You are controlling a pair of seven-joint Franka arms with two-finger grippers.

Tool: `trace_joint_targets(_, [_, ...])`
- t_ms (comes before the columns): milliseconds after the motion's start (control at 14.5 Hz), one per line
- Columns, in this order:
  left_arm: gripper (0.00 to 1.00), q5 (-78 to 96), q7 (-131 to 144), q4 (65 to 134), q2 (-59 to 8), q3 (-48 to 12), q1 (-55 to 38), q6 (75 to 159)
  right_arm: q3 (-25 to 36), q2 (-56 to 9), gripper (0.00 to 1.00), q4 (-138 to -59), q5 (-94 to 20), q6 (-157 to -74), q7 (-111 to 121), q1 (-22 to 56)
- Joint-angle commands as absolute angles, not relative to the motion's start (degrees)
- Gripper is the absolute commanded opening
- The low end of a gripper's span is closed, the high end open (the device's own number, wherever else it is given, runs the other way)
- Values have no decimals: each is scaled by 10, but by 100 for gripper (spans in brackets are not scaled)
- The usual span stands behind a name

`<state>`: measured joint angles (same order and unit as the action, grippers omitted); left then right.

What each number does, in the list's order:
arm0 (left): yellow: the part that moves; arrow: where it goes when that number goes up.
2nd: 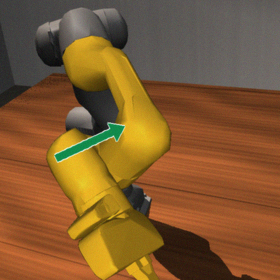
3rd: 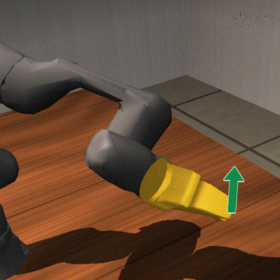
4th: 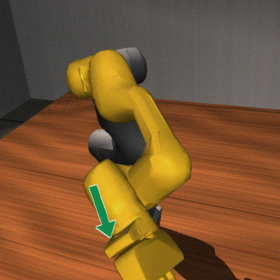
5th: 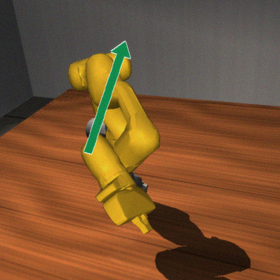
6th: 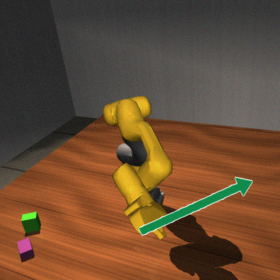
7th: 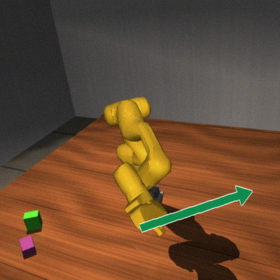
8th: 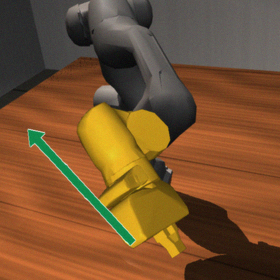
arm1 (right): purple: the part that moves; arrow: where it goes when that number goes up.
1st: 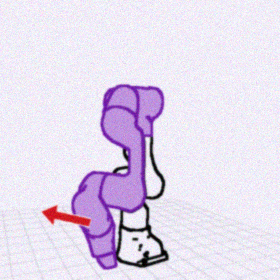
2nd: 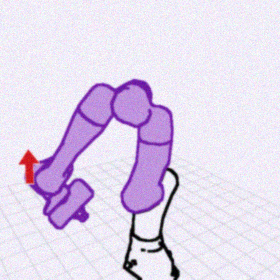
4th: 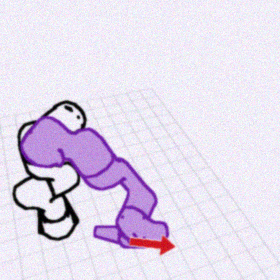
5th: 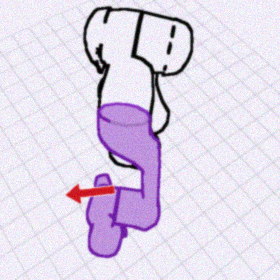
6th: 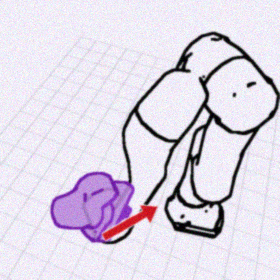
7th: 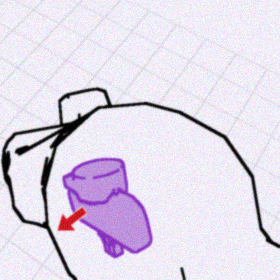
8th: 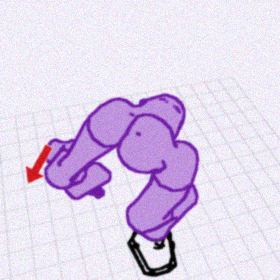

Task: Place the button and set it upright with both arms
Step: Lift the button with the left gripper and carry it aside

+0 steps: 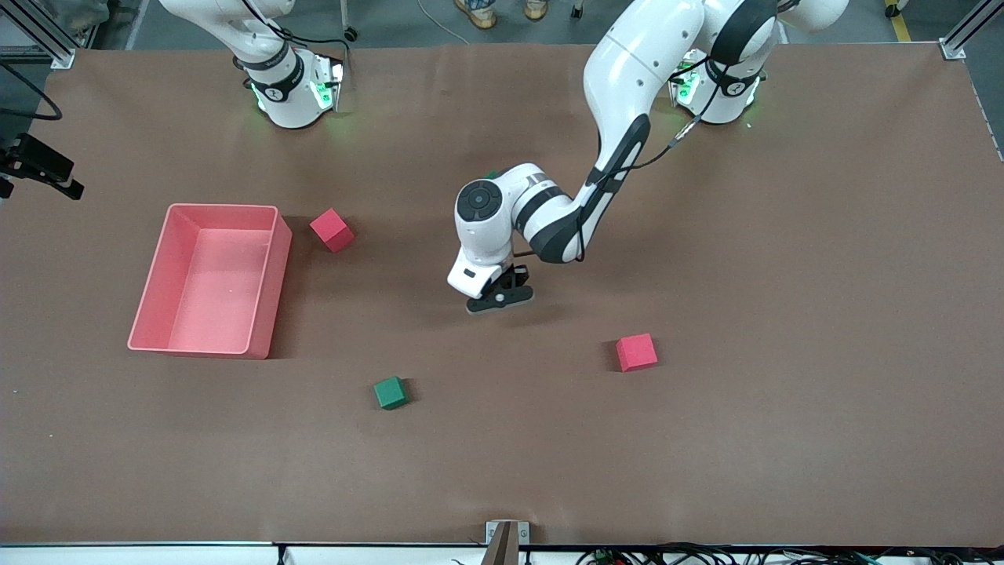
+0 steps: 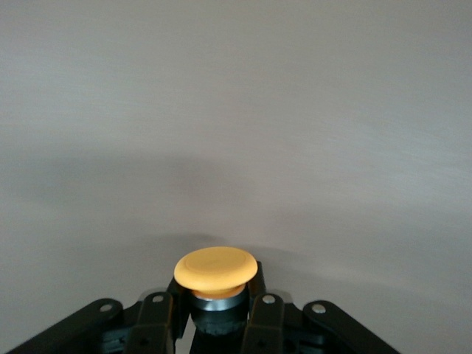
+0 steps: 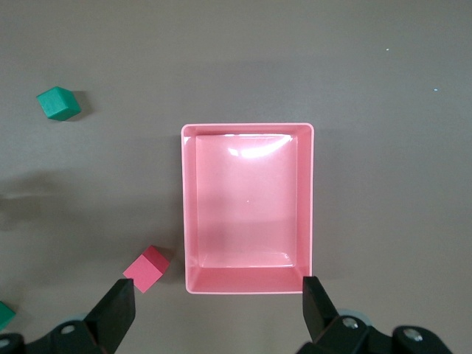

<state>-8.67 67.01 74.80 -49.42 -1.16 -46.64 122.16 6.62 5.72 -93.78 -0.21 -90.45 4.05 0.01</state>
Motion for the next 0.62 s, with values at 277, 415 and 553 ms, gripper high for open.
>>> trace_joint_targets(277, [0, -93, 672, 819, -316, -2, -386, 1113, 60, 54, 100, -923, -19, -884, 46, -20])
trace_joint_targets(415, [0, -91, 662, 864, -262, -3, -366, 1113, 59, 54, 100, -920, -17, -874, 49, -19])
trace_joint_targets(553, [0, -88, 659, 920, -204, -4, -342, 1110, 59, 54, 100, -920, -18, -874, 66, -20])
